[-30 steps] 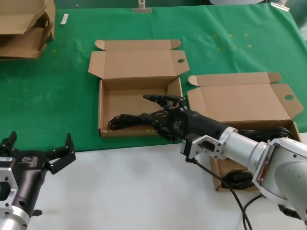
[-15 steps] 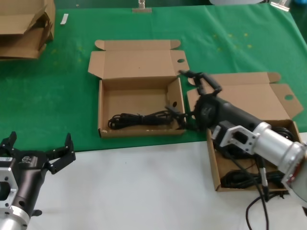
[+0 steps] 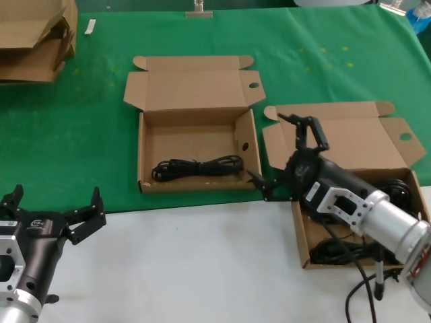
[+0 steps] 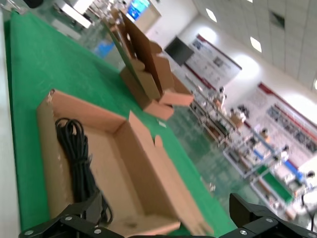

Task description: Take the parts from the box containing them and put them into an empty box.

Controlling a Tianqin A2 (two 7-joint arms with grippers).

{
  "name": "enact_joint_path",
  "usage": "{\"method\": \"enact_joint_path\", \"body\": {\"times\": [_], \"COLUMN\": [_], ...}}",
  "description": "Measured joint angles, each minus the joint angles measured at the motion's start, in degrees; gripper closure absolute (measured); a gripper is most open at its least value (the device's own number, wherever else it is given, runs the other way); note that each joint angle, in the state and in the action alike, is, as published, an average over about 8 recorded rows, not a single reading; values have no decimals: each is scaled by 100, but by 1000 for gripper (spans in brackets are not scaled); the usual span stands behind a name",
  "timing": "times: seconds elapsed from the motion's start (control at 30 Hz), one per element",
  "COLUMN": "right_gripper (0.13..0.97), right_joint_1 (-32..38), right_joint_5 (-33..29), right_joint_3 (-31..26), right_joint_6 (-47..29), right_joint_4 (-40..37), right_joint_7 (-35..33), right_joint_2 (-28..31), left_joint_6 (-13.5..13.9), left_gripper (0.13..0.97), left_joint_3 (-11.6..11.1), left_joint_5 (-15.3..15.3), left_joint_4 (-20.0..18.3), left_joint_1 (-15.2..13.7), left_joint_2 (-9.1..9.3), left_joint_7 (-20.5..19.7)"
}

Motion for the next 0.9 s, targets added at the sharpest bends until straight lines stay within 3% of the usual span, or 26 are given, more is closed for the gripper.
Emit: {"method": "enact_joint_path", "body": {"times": [0.33, 0.9], "right_gripper": [151, 129], "right_joint_1": [-654, -1775], "right_joint_5": [-82, -223], "right_joint_3": [-33, -90], "right_joint_6": [673, 1834], "right_joint_4": [806, 2195], "right_joint_7": [1138, 3100], "right_joint_2": [95, 259], "left_joint_6": [0, 0], "left_gripper": [132, 132], "left_joint_3": [0, 0], "left_joint_5": [0, 0], "left_joint_4": [0, 0], "left_joint_1": [0, 0], "left_joint_2": [0, 0], "left_joint_7": [0, 2]}}
